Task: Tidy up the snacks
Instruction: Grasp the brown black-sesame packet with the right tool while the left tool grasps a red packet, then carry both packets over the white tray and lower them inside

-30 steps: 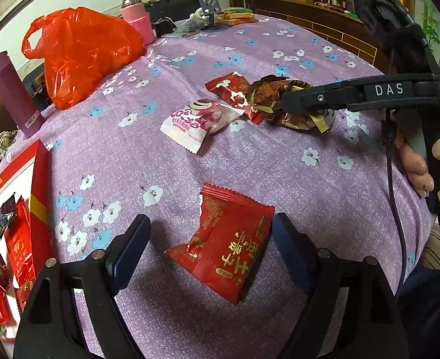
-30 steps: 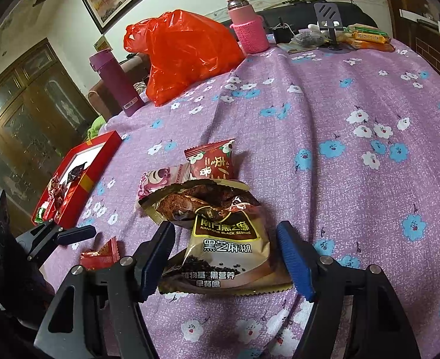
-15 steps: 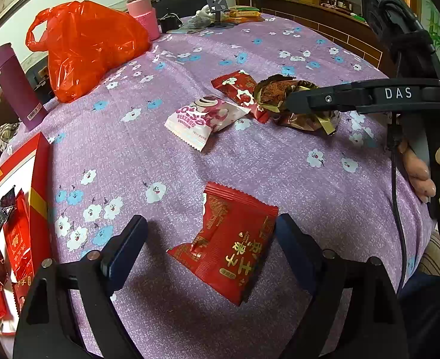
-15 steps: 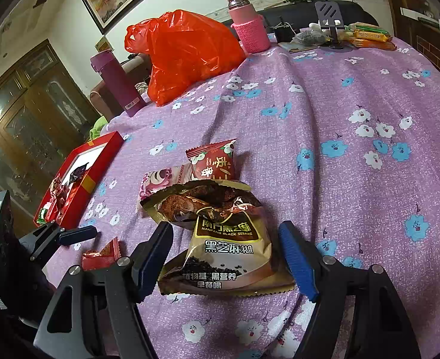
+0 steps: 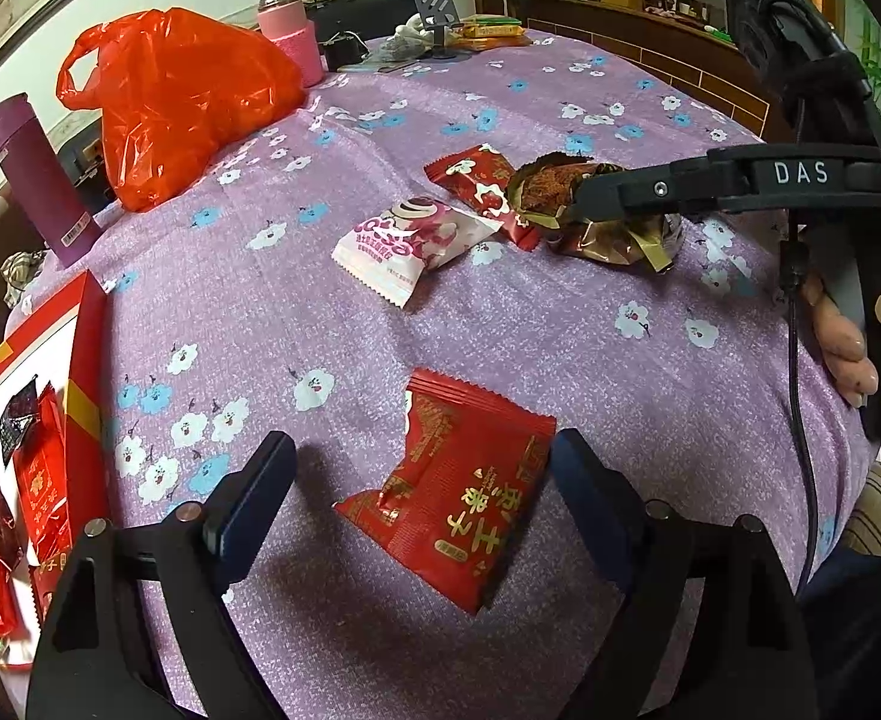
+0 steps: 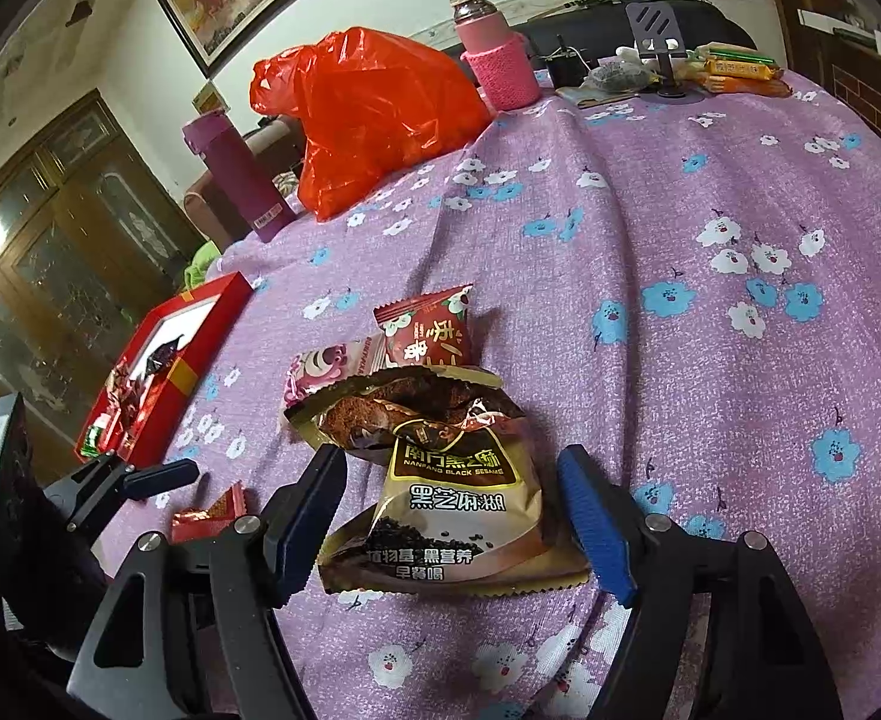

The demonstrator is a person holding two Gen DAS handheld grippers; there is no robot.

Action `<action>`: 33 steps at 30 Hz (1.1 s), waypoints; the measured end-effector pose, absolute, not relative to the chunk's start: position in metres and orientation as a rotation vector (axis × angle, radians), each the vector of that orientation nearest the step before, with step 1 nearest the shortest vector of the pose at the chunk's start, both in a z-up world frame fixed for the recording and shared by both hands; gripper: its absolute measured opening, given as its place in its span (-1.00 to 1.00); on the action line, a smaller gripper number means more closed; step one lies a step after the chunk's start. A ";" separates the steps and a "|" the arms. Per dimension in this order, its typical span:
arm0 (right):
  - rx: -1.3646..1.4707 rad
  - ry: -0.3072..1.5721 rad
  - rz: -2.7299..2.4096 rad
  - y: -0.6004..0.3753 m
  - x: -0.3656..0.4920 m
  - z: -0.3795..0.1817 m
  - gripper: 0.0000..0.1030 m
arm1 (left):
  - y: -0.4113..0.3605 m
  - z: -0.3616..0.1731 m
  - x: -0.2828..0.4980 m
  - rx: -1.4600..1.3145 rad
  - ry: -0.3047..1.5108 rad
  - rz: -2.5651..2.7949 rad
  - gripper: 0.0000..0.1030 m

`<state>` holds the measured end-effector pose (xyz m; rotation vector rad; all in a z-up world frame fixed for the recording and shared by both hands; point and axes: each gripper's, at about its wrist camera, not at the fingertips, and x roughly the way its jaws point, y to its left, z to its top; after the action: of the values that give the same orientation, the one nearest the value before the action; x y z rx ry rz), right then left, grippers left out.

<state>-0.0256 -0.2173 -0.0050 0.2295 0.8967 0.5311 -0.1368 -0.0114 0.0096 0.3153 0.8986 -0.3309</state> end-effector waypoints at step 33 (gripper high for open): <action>0.190 1.015 0.669 -0.159 -0.038 -0.002 -0.18 | 0.028 0.021 -0.129 0.123 0.898 -0.266 -0.18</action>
<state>-0.0381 -0.1591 -0.0020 0.1904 1.0147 0.6688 -0.1288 0.0285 0.0206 0.1226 0.8984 -0.2659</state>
